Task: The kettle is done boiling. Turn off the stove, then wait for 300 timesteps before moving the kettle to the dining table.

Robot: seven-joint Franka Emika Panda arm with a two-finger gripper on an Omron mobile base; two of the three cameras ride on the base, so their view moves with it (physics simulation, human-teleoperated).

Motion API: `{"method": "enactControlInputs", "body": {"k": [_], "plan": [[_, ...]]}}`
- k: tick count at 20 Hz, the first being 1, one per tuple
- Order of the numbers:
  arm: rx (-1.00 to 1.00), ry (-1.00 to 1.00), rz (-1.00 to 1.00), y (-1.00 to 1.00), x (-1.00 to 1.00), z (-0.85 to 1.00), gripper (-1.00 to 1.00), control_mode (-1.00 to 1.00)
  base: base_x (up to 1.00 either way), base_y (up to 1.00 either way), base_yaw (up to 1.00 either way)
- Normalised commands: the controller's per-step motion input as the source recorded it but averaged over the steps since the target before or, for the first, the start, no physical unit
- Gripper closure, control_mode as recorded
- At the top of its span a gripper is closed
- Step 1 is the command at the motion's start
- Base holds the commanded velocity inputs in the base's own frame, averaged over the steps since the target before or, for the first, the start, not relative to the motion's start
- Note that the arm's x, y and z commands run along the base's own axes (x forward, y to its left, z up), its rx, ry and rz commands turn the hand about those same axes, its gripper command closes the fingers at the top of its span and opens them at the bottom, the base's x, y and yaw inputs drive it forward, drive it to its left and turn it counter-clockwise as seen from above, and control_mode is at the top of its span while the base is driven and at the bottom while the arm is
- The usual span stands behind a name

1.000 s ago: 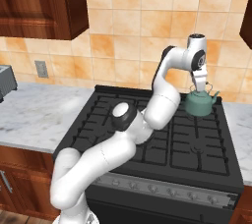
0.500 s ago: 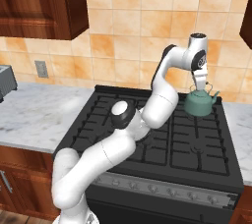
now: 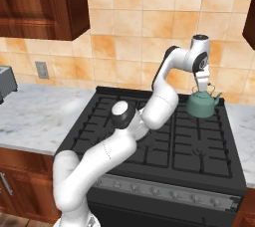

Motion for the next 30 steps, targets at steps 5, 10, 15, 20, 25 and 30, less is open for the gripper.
{"method": "enactControlInputs", "body": {"k": [5,10,15,20,25,30], "plan": [[0.0,0.0,0.0,-0.04,0.04,-0.01,-1.0,-1.0,0.0,0.0,0.0],[0.0,0.0,0.0,-0.08,0.09,-0.03,-1.0,-1.0,0.0,0.0,0.0],[0.0,0.0,0.0,-0.07,0.15,-0.04,-1.0,-1.0,0.0,0.0,0.0],[0.0,0.0,0.0,-0.06,0.19,-0.01,-1.0,-1.0,0.0,0.0,0.0],[0.0,-0.01,0.0,-0.05,0.19,0.0,-1.0,-1.0,0.0,0.0,0.0],[0.0,0.0,0.0,-0.05,0.26,0.0,-1.0,-1.0,0.0,0.0,0.0]]}}
